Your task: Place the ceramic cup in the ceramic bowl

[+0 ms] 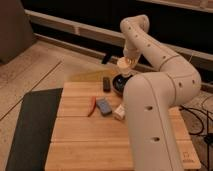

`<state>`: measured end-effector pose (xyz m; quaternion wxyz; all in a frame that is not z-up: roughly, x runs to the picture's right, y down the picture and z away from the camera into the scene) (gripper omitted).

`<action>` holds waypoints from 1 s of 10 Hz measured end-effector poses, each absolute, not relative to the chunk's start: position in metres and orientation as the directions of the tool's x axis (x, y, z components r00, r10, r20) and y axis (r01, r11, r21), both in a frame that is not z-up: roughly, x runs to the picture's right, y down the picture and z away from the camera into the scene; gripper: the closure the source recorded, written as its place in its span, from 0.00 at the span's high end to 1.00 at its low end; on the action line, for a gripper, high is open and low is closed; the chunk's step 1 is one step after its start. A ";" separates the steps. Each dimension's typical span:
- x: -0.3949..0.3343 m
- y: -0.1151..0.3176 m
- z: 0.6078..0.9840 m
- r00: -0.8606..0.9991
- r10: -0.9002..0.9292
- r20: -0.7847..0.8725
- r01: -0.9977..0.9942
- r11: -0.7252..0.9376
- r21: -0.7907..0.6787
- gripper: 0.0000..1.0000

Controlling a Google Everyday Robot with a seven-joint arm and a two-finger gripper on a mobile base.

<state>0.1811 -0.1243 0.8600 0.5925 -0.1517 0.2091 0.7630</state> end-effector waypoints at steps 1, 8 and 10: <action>0.183 -0.121 0.866 -0.251 0.848 -0.466 -0.968 -0.220 0.121 0.00; 0.176 -0.063 0.936 -0.179 0.853 -0.491 -0.981 -0.190 0.027 0.00; 0.175 -0.053 0.951 -0.162 0.841 -0.517 -0.984 -0.175 0.023 0.00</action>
